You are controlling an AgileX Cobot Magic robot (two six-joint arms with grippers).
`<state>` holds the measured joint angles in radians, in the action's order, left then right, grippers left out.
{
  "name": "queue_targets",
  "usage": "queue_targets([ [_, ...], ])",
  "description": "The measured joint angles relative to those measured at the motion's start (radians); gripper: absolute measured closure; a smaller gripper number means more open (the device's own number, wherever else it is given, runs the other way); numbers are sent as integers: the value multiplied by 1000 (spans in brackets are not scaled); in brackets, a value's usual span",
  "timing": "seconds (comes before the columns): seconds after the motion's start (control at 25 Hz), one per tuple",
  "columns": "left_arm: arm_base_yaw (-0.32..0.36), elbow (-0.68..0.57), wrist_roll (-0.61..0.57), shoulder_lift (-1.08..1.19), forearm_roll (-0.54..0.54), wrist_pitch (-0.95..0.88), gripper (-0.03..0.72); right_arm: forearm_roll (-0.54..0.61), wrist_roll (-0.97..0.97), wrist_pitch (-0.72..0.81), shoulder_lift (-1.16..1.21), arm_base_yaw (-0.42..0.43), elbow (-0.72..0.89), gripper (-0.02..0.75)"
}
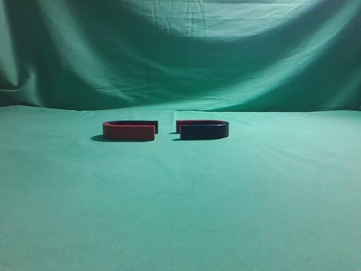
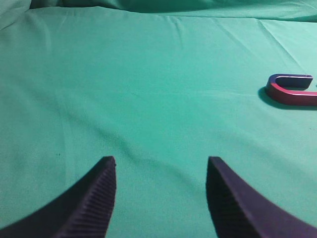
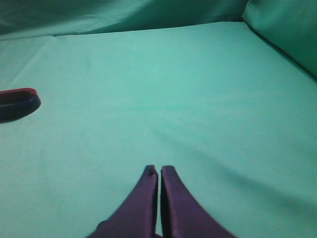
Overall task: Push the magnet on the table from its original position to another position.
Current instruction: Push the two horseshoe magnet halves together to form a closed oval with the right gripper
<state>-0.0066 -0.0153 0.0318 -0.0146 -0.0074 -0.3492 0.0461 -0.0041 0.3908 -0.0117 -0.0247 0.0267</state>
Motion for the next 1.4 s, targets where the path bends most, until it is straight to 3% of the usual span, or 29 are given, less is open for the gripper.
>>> queue_targets([
  [1.04,0,0,0,0,0,0,316,2,0,-15,0,0,0,738],
  [1.16,0,0,0,0,0,0,316,66,0,-107,0,0,2,738],
  [1.4,0,0,0,0,0,0,316,316,1,-419,0,0,2,738],
])
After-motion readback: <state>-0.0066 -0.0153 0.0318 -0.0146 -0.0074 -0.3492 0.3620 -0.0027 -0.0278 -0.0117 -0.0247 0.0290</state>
